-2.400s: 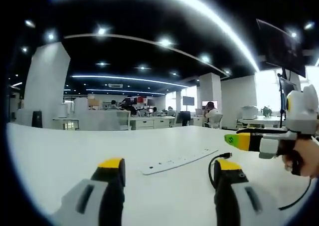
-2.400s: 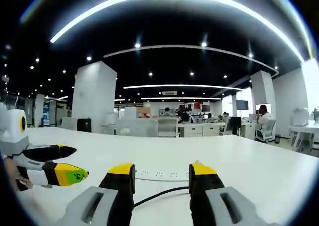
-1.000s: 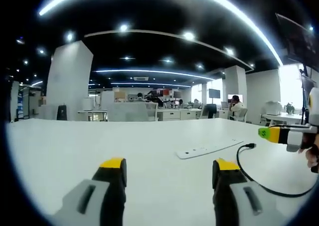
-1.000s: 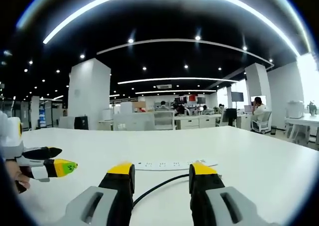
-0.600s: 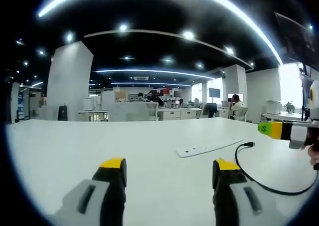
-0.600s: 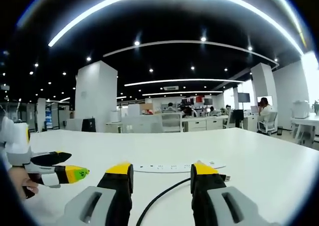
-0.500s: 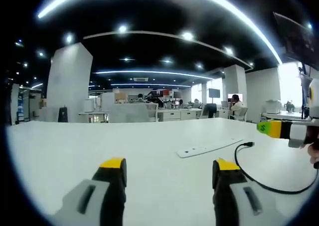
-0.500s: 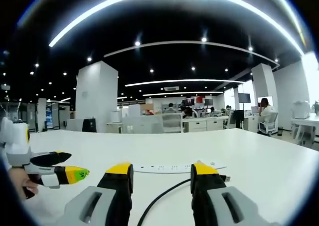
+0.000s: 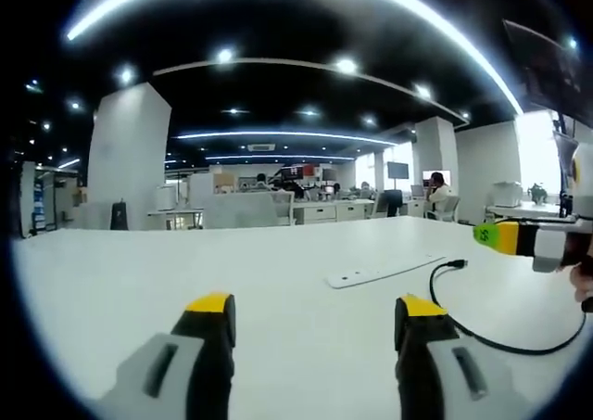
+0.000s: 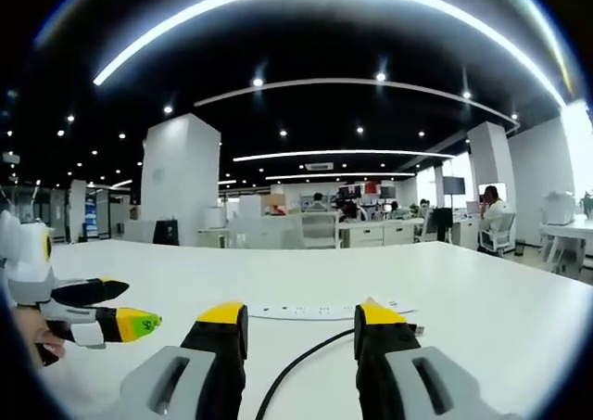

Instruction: Locate the USB plug end of the data cable currently connected to the USB port on the desk. Grip the plug, withdraw it from the port, and place it onto the desktop.

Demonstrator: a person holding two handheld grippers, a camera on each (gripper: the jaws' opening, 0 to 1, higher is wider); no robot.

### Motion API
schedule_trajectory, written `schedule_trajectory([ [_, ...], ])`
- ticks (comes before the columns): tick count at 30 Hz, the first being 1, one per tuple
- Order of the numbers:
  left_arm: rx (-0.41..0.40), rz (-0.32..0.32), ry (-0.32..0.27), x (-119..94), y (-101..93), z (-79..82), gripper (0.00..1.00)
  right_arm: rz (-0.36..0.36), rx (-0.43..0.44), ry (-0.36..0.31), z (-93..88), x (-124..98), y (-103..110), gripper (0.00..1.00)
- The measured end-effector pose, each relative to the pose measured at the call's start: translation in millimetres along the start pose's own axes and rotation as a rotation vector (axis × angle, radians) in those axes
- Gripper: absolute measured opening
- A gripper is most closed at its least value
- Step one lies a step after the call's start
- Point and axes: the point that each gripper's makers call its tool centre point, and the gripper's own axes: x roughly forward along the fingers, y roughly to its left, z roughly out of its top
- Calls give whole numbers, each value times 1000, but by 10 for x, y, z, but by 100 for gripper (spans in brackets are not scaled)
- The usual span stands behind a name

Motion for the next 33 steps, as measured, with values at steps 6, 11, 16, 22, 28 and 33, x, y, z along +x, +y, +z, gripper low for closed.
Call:
schedule_trajectory([
  [6, -2, 5, -4, -63, 11, 28, 70, -5, -5, -9, 50, -48, 8, 47],
  [11, 5, 7, -6, -143, 25, 47, 70, 3, -19, -12, 56, -102, 61, 47],
  [16, 28, 16, -2, -245, 58, 22, 69, 4, -31, -18, 79, -178, 104, 47],
  [22, 29, 17, 10, -342, 41, -39, 69, 8, -63, -18, 62, -275, 174, 47],
  [28, 10, 26, -6, -472, 43, -36, 69, 12, -72, -17, 24, -364, 250, 47],
  [33, -3, 34, -6, -540, 66, -55, 69, 14, -55, -29, 12, -420, 303, 47],
])
